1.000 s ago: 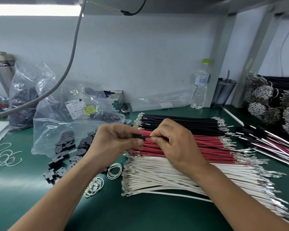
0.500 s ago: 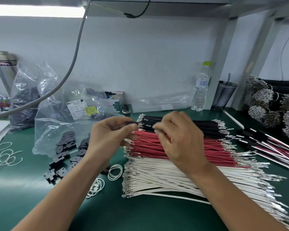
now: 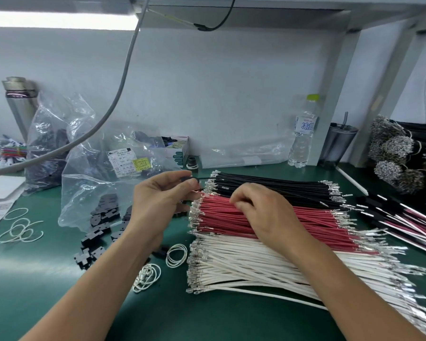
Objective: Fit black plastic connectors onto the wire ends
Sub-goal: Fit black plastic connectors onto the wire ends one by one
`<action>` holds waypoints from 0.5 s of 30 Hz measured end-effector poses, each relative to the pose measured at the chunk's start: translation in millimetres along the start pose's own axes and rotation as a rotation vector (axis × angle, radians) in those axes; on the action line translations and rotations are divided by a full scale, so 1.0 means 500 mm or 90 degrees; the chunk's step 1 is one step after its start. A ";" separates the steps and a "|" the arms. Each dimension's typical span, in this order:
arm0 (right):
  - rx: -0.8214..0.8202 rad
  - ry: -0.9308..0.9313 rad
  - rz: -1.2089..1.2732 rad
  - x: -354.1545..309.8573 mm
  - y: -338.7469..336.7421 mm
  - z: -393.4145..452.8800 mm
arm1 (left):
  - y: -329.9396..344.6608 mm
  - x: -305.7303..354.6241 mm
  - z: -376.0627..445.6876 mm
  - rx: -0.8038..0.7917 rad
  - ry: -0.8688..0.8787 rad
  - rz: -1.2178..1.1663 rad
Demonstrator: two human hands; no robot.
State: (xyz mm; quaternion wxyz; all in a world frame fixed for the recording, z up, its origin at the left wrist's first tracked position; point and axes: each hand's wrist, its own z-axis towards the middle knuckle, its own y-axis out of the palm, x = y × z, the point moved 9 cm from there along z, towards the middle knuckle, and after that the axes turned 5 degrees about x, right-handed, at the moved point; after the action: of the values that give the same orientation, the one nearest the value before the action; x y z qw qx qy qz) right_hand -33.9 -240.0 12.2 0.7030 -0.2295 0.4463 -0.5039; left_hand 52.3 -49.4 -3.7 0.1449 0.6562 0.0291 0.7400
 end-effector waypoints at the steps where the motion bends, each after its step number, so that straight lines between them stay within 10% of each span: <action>1: 0.002 -0.001 0.038 0.001 -0.012 -0.001 | -0.002 0.003 0.001 -0.002 0.000 -0.004; 15: 0.087 -0.055 0.140 -0.034 -0.067 -0.030 | 0.076 -0.025 -0.047 -0.187 -0.160 -0.122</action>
State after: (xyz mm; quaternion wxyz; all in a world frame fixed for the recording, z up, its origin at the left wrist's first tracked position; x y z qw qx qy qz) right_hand -65.0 -235.5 37.4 0.7866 -0.1525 0.4024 -0.4429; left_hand 23.9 -85.6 -10.1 0.3110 0.7097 -0.0348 0.6312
